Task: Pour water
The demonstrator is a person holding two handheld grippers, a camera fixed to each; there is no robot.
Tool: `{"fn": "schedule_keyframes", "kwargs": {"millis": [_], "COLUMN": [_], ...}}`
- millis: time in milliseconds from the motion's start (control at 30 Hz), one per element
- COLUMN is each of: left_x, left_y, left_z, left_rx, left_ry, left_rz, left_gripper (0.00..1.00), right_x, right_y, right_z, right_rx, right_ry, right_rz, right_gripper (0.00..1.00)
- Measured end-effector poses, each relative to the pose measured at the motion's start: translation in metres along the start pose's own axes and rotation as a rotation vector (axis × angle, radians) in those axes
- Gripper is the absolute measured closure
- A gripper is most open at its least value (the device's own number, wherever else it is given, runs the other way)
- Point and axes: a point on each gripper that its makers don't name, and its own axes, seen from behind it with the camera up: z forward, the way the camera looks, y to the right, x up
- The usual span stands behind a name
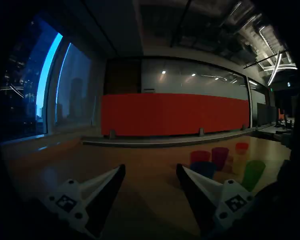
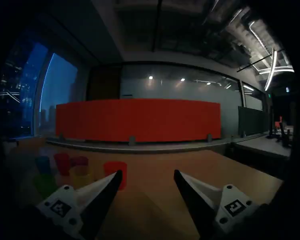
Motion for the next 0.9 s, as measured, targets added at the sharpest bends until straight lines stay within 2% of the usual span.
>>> {"fn": "schedule_keyframes", "kwargs": {"millis": [267,467,667,900], "left_x": [0.012,0.034,0.055,0.085], "left_y": [-0.011,-0.014,-0.005,0.004], "left_z": [0.000,0.002,0.008,0.018], "left_rx": [0.029,0.027,-0.010,-0.055], "left_ry": [-0.007,-0.016,-0.041,-0.052], "left_rz": [0.001,0.019,0.029,0.000], "left_gripper": [0.06,0.06,0.06,0.06], "right_x": [-0.008,0.013,0.048,0.087], "right_y": [0.002,-0.002,-0.007,-0.013], "right_z": [0.000,0.002,0.008,0.014], "right_rx": [0.006,0.028,0.056,0.087], "right_ry": [-0.049,-0.057,-0.057,-0.063], "right_rz": [-0.011,-0.009,-0.014,-0.010], "right_gripper": [0.00,0.00,0.00,0.00]}}
